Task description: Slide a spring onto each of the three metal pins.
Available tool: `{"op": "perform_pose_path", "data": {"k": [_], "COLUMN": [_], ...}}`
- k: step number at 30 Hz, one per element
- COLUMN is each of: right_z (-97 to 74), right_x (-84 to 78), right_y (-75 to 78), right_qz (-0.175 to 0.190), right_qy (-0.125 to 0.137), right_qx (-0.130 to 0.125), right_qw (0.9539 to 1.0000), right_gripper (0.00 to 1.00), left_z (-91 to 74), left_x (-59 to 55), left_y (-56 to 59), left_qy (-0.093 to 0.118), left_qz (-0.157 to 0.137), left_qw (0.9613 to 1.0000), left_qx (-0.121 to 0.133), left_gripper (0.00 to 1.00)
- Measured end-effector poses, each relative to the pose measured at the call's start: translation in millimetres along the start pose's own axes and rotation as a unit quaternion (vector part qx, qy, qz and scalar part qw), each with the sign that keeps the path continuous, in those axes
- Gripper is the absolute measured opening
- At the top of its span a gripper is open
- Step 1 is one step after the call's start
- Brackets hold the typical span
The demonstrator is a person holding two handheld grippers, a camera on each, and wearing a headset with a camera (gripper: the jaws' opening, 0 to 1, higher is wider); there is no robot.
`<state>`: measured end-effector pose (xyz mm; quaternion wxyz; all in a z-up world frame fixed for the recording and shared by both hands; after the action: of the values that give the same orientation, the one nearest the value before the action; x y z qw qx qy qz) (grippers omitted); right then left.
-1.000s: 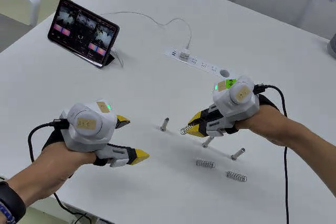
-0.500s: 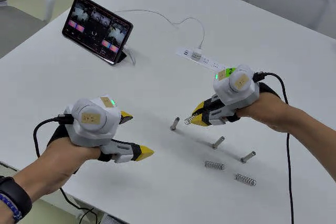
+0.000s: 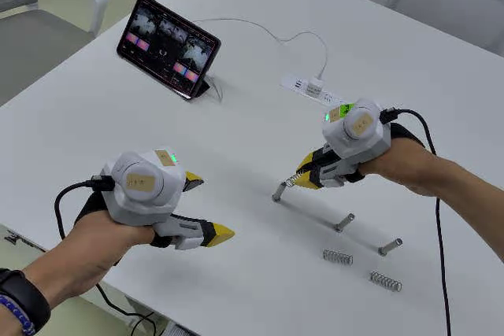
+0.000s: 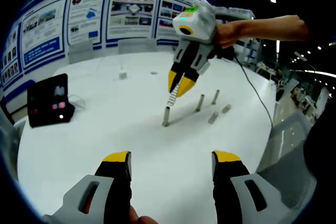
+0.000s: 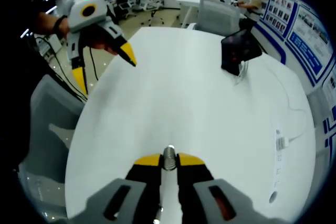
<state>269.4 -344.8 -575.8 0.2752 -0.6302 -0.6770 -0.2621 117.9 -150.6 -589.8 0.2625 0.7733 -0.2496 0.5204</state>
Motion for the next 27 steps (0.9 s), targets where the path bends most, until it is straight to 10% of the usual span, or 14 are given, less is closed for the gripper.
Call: {"op": "perform_pose_path", "data": {"k": [27], "right_z": [22.9], "right_x": [1.5], "right_y": [3.9], "right_qz": [-0.036], "right_qy": [-0.035], "right_qx": [0.030], "right_qw": [0.9983], "right_gripper": [0.12], "left_z": [-5.5], "left_x": [-4.8], "left_y": [-0.3], "left_qy": [-0.001], "left_qz": [-0.010], "left_qw": [0.9999], "left_qx": [0.005], "left_gripper": [0.62]}}
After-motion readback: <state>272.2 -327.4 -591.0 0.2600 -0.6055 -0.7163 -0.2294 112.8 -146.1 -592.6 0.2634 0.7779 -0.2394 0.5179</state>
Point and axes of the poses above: the centre of the closed fingertips' face, and the gripper's own axes: z roughly forward along the fingers, y roughly to its right, x roughly out of its top, the point moved 9 cm from there along -z, roughly backward along the fingers, and after that the axes turned 15 degrees about y, right-handed, at the moved point
